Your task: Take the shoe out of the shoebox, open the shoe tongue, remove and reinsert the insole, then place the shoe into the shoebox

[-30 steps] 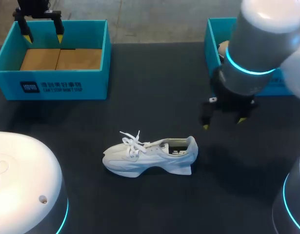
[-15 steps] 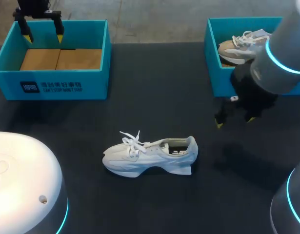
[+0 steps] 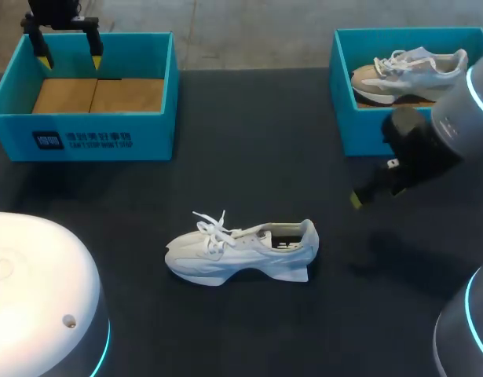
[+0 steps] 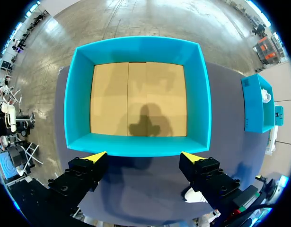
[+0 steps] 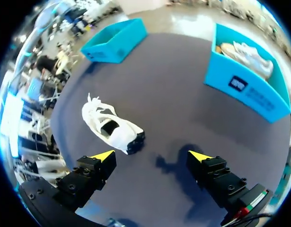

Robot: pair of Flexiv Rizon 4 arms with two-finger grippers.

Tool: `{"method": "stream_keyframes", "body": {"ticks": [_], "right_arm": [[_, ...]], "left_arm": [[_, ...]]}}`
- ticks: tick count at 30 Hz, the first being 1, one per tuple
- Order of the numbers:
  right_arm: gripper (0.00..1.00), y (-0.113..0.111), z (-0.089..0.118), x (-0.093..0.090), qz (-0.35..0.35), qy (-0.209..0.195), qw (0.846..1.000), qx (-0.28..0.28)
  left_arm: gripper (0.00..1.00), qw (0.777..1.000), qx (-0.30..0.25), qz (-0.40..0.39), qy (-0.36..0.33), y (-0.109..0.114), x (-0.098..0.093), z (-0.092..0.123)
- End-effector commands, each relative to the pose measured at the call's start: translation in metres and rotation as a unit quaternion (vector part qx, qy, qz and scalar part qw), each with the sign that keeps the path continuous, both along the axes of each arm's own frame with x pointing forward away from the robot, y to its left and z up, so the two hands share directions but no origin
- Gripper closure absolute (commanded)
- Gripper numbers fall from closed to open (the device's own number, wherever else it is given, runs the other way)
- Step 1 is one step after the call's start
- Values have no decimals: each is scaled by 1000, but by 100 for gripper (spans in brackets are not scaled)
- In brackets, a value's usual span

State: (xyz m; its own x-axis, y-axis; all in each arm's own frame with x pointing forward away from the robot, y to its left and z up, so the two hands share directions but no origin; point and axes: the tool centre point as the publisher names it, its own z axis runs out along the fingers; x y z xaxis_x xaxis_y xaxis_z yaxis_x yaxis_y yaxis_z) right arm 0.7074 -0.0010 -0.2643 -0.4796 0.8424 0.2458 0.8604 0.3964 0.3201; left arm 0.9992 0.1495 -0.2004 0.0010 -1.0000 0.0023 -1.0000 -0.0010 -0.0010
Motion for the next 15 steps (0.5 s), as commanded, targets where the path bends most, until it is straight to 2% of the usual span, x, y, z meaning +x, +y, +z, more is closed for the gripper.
{"method": "stream_keyframes", "body": {"ticks": [1, 4, 8, 10, 12, 15], "right_arm": [[0, -13, -13, -7, 62, -84, 992, 73], [0, -17, -17, -5, 76, -120, 987, 70], [0, -21, -20, -4, 103, -154, 978, 100], [0, -24, -20, -3, 119, -163, 973, 112], [0, -25, -21, -4, 163, -166, 963, 139], [0, -25, -21, -4, 163, -166, 963, 139]], "left_arm": [[0, 1000, 0, 0, 0, 0, 0, 0], [0, 1000, 0, 0, 0, 0, 0, 0], [0, 1000, 0, 0, 0, 0, 0, 0], [0, 1000, 0, 0, 0, 0, 0, 0], [0, 1000, 0, 0, 0, 0, 0, 0], [0, 1000, 0, 0, 0, 0, 0, 0]]}}
